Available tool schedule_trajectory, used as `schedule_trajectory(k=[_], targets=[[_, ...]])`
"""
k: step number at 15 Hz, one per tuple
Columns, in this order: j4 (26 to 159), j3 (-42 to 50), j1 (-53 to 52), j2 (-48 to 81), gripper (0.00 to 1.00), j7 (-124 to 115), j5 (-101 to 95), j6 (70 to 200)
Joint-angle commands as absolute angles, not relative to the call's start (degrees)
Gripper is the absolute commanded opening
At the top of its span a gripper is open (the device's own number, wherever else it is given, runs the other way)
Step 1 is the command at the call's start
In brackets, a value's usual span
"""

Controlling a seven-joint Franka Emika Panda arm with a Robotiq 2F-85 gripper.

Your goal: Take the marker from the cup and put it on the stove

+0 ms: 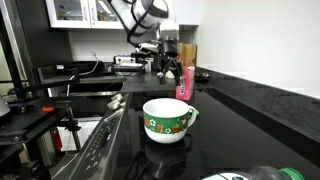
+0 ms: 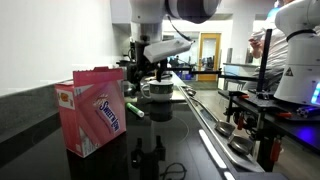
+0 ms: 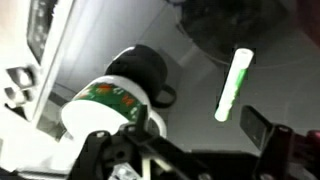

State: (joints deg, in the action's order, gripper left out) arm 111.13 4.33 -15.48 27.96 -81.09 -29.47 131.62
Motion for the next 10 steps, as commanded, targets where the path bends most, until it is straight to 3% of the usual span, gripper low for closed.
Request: schedule_trajectory(k=[1,10], targets=[[115.31,2.00,-10.43,16.82,1.00,-63.36,-21.15,120.76],[121.66,1.91,-4.69,1.43,1.00,-47.97,-14.25,120.38]])
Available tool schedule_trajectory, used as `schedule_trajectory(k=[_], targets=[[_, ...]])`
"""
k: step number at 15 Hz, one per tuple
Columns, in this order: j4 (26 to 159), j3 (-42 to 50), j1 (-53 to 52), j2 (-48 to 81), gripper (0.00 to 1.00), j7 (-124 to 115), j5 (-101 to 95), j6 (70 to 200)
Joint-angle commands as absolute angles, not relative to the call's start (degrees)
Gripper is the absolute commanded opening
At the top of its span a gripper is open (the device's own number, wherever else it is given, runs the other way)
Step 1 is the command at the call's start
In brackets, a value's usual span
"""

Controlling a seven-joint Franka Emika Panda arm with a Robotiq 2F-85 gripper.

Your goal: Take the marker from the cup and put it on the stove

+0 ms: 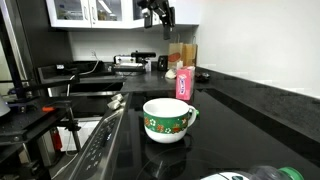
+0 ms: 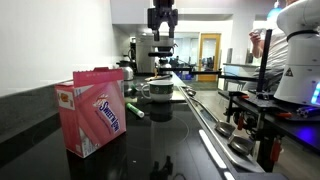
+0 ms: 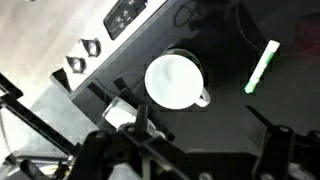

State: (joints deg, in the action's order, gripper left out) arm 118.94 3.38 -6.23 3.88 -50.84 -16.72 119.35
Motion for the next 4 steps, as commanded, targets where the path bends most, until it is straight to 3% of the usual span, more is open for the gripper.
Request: schedule_trajectory(k=[1,4], targets=[[122.27,1.74,-4.60,0.97,1.00,-47.78,-13.71,120.61],[123.74,1.03,-4.39,0.25,1.00,-46.90,-12.70,121.35]])
